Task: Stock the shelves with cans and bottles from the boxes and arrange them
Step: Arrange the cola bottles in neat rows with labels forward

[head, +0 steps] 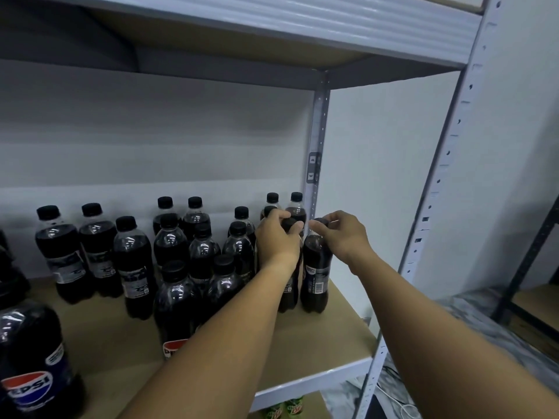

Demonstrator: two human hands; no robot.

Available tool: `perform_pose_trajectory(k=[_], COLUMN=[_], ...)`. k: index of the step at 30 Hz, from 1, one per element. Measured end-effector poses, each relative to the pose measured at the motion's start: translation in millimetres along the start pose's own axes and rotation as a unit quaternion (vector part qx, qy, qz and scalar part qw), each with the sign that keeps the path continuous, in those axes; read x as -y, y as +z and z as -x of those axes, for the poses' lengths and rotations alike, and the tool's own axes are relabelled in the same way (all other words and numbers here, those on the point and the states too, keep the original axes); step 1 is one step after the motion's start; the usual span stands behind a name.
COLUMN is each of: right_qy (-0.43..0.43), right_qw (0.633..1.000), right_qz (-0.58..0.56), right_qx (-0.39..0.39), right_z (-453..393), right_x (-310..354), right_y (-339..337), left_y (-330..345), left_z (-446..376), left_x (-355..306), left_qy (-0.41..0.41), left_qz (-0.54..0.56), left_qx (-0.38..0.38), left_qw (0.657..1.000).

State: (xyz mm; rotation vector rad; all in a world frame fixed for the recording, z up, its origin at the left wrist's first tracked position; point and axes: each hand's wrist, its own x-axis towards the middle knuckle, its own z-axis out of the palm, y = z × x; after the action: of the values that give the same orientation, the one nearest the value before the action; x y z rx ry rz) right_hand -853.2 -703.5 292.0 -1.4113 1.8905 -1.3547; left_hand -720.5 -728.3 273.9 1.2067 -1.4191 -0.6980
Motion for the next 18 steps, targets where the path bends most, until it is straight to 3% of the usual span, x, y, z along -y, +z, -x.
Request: perform_pose_trajectory(k=[6,13,18], right_qy=[-0.005,-0.005,0.009], right_qw=[0.999,0.999,0.998], right_qz=[-0.032,-0.028,-0.053], right_qx=[0.028,-0.021,0.026], right_z=[-1.9,1.6,-2.8], right_x=[0.8,1.3,0.5], right_y=[-6.5,-4.3,-9.3], left_y=[-6.5,-2.1,-8.1], left_z=[-4.1,-5.8,-9.8], left_x=[-1.5,3.5,4.1], left_qy=[0.012,0.024,0.029], left_qz=[-0.030,-0.030,-0.029], left_qx=[0.085,0.052,0.092], left_qw=[0.996,0.998,0.995])
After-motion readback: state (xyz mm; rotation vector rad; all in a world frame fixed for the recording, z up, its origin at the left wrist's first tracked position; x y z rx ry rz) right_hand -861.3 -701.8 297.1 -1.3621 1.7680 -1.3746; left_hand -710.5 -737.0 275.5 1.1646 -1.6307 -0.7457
